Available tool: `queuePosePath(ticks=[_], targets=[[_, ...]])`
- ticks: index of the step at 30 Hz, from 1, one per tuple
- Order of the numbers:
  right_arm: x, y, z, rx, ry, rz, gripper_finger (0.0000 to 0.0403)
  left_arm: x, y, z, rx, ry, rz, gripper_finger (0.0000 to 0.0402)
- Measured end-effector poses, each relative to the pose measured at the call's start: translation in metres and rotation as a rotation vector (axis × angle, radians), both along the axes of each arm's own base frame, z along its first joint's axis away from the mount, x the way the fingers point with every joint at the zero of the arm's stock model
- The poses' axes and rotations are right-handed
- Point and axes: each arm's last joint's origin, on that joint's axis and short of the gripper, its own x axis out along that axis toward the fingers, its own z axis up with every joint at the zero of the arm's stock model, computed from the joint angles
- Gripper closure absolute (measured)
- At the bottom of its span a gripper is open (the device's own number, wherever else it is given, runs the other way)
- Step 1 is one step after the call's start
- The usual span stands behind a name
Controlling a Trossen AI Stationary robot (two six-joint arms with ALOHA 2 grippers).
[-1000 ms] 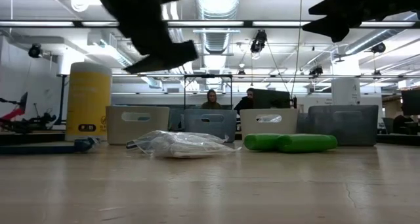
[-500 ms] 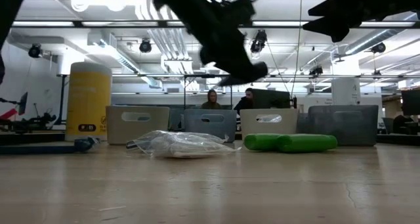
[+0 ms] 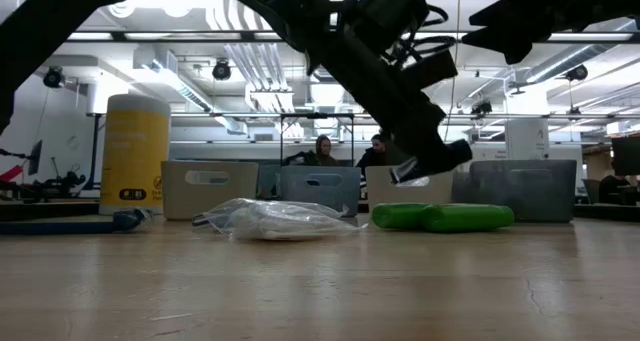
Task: Pick & Place Travel size toiletries
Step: Move the blue shave cream to the top of the green shampoo
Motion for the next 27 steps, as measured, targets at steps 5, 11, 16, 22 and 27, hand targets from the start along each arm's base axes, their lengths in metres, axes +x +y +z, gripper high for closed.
queuePosePath(ticks=[5, 11, 16, 22, 27], targets=[[0.000, 0.000, 0.000, 0.000, 0.000, 0.000, 0.0172, 0.005, 0.002, -0.008, -0.002, -0.042, 0.006, 0.0312], [0.000, 0.000, 0.000, 0.000, 0.000, 0.000, 0.0179, 0.006, 0.003, -0.017, -0.036, -0.031, -0.029, 0.0312], [0.000, 0.000, 0.000, 0.000, 0.000, 0.000, 0.0171, 0.006, 0.003, -0.024, -0.096, -0.023, -0.044, 0.0312], [0.000, 0.000, 0.000, 0.000, 0.000, 0.000, 0.0150, 0.004, 0.005, -0.029, -0.099, -0.019, -0.038, 0.0311], [0.000, 0.000, 0.000, 0.000, 0.000, 0.000, 0.0134, 0.003, 0.008, -0.029, -0.098, -0.018, -0.033, 0.0282]])
